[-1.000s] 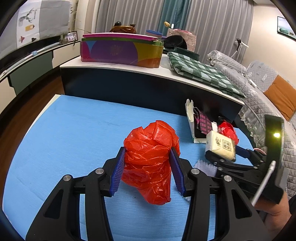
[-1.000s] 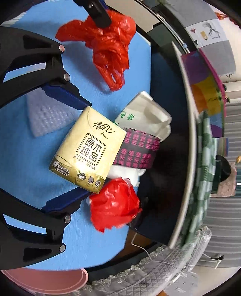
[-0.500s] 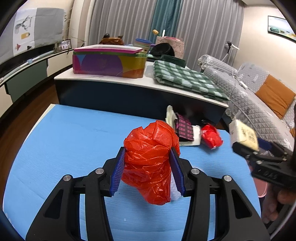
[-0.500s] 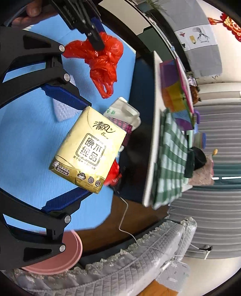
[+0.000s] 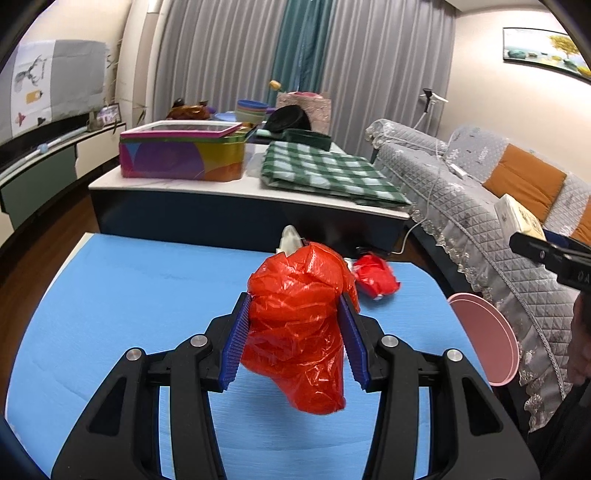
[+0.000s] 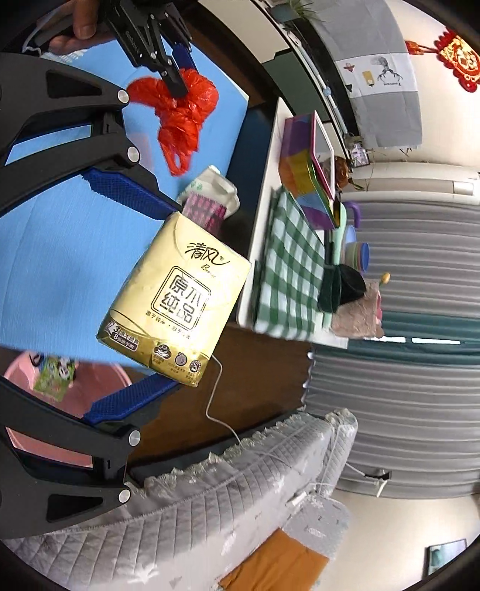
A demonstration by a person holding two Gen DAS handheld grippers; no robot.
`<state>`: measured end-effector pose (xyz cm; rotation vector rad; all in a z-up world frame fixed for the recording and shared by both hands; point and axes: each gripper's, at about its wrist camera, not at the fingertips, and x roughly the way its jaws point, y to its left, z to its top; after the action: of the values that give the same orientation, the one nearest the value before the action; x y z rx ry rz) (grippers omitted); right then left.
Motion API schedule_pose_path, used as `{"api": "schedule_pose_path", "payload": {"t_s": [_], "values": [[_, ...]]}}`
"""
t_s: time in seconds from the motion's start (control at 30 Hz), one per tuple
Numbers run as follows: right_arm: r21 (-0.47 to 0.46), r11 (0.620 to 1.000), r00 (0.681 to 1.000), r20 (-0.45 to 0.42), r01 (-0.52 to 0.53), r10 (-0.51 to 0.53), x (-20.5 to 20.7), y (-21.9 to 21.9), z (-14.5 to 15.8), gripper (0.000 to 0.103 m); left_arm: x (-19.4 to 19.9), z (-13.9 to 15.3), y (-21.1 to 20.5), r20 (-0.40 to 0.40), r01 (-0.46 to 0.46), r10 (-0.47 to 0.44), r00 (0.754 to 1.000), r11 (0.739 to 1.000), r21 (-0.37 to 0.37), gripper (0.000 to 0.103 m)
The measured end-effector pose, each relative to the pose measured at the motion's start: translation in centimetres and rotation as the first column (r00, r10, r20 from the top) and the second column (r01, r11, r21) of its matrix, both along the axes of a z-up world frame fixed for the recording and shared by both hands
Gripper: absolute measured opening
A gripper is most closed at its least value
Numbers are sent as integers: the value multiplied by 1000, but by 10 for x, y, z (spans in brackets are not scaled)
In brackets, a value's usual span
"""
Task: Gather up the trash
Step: 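Carry the red bag and tissue pack in both grippers over the pink bin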
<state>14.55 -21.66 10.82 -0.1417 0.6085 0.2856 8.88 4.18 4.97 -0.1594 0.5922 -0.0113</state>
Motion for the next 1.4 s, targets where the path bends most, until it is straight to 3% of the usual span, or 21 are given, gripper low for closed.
{"api": "schedule_pose_path", "payload": {"t_s": [0.33, 0.7, 1.0, 1.4], "values": [[70, 995, 998, -21, 64, -63, 1, -43, -23, 83, -1, 1, -28, 18, 57, -58, 998, 998, 39, 40], [115, 986, 992, -23, 124, -122, 3, -89, -29, 83, 12, 6, -47, 27, 57, -58, 998, 997, 50, 36], [115, 981, 988, -17, 157, -156, 6, -109, -29, 83, 21, 16, -69, 53, 89, -93, 994, 994, 65, 36], [92, 976, 980, 22, 195, -198, 10, -132, -21, 83, 35, 14, -91, 26, 105, -106, 994, 993, 50, 36]]}}
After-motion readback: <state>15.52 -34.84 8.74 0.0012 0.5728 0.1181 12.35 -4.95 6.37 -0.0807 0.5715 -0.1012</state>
